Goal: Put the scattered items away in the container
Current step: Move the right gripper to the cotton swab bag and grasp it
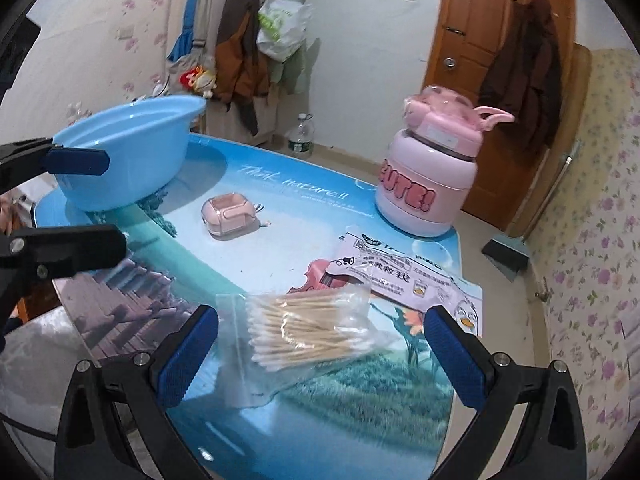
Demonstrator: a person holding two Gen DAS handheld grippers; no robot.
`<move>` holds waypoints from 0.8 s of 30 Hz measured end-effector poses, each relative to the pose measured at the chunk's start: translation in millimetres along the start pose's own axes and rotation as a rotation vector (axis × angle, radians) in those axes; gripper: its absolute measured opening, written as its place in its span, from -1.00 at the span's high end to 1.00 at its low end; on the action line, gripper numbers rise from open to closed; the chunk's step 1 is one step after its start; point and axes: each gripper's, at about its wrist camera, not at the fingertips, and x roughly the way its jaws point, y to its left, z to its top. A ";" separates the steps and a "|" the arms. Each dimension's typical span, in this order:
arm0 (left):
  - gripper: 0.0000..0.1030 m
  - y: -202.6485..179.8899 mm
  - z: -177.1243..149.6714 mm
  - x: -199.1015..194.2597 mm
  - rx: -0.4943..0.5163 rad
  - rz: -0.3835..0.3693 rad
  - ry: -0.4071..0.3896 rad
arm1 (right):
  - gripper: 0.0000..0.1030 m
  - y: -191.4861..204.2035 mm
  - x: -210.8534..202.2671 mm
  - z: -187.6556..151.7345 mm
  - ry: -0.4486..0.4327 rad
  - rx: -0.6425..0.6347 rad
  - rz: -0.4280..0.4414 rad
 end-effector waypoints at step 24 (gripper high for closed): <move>-1.00 4.7 5.1 34.4 -0.006 0.004 0.058 | -0.84 4.1 47.0 8.5 0.109 -0.144 0.127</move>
